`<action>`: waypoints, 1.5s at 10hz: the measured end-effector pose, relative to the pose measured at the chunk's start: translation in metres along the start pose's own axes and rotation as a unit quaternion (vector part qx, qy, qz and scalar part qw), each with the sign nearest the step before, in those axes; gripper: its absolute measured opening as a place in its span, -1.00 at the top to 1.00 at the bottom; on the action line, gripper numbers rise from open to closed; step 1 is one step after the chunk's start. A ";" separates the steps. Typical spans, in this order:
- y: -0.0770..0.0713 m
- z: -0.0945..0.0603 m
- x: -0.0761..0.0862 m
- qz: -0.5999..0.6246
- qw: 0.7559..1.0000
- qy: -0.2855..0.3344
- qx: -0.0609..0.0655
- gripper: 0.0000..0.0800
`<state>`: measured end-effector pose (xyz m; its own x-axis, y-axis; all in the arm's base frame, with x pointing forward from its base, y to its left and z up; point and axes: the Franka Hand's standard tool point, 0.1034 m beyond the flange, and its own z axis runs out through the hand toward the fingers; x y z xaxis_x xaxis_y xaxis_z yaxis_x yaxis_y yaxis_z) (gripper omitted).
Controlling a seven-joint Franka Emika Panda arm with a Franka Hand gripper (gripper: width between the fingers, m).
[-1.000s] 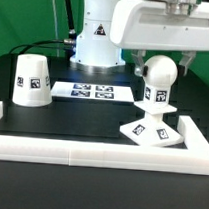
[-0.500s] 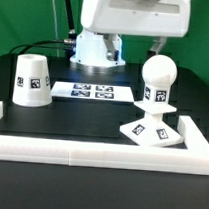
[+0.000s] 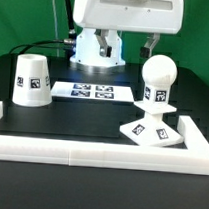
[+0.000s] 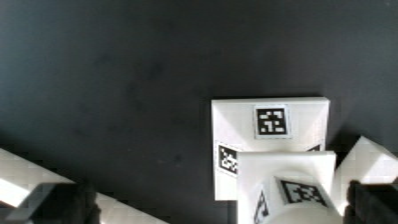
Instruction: Assemble lamp
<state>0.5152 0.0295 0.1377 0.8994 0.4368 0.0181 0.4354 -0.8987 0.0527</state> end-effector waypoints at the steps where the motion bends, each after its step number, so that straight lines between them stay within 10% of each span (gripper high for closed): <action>1: 0.000 0.000 0.000 0.000 1.000 0.000 0.000 -0.75; 5: -0.008 0.009 -0.055 0.086 0.996 -0.021 0.009 -0.75; 10: 0.042 0.012 -0.121 0.124 0.991 -0.026 0.042 -0.75; 15: 0.046 0.014 -0.126 0.122 0.991 -0.025 0.041 -0.75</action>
Offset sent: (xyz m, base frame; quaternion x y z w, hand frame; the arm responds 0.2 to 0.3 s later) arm -0.0686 -0.0258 -0.0065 -0.0143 -0.0398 0.1229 0.9915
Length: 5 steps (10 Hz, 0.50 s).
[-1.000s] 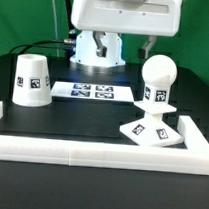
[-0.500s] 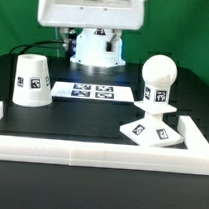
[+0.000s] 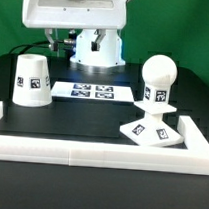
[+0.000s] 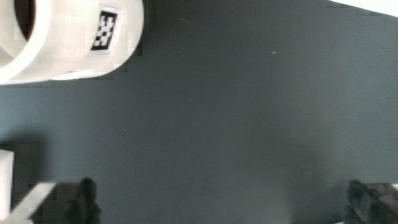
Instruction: Assemble lamp
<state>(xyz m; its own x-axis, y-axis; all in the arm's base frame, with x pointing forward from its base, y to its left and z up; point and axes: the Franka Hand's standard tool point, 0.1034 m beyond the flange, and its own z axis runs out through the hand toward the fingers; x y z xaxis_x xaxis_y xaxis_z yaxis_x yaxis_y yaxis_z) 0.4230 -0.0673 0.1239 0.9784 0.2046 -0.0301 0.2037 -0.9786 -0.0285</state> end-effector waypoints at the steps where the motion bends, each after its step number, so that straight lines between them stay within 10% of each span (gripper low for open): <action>1: 0.000 0.000 0.000 0.000 1.000 0.000 0.000 -0.75; 5: 0.029 0.005 -0.029 0.030 0.999 -0.011 0.002 -0.75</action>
Offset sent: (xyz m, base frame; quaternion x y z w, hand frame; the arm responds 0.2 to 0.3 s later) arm -0.0462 -0.0535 -0.0017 -0.0109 -0.0387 0.0227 0.9989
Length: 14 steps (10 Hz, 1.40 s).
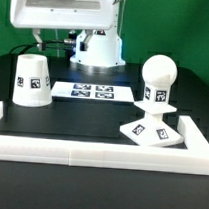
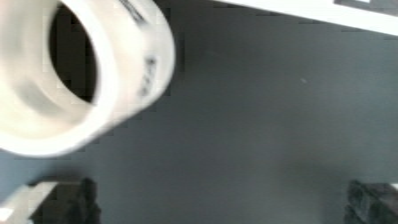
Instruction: Assemble lamp
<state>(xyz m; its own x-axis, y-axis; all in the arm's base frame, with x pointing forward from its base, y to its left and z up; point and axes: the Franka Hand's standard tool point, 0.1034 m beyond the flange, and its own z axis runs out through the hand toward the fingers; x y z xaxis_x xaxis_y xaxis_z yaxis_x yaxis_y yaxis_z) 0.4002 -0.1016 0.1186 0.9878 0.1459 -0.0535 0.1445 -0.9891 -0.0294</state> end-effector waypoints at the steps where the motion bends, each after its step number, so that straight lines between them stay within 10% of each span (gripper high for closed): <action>1: 0.005 0.002 -0.007 0.004 1.000 -0.003 0.002 -0.75; 14: 0.026 0.043 -0.026 -0.003 1.000 -0.018 -0.007 -0.75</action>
Offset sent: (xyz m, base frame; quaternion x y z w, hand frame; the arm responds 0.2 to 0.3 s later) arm -0.0156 -0.0156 -0.0075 0.0057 0.0056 -0.0005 1.0000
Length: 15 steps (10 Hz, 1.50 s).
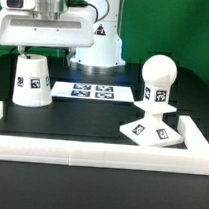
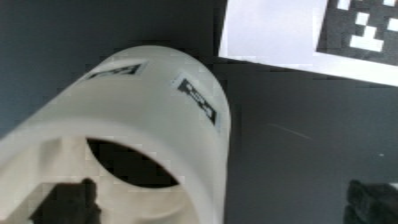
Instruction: Assemble lamp
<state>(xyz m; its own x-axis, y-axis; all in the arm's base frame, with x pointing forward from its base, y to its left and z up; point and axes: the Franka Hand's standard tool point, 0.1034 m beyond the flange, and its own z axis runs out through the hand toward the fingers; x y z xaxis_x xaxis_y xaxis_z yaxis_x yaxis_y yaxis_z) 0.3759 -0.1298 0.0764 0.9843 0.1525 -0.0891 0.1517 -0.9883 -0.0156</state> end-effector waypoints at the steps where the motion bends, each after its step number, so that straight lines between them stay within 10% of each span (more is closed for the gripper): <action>1: 0.000 0.001 0.000 0.000 1.000 -0.001 0.000 -0.75; 4: 0.000 0.002 -0.001 0.000 1.000 -0.002 0.000 0.27; 5: 0.000 0.002 -0.001 0.000 1.000 -0.002 0.000 0.27; 7: 0.000 0.001 0.000 -0.001 1.000 -0.001 0.000 0.89; 12: -0.001 0.001 0.000 -0.001 1.000 -0.002 0.000 0.89; 15: -0.032 -0.022 0.014 0.001 1.000 -0.005 0.011 0.89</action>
Offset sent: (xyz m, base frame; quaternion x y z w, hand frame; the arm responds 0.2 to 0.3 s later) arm 0.0000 0.0000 0.0000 0.0000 0.0000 0.0000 1.0000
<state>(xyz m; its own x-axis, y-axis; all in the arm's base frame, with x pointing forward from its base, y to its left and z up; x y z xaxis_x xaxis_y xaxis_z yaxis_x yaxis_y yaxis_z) 0.3865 -0.0959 0.0976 0.9838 0.1499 -0.0985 0.1469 -0.9884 -0.0379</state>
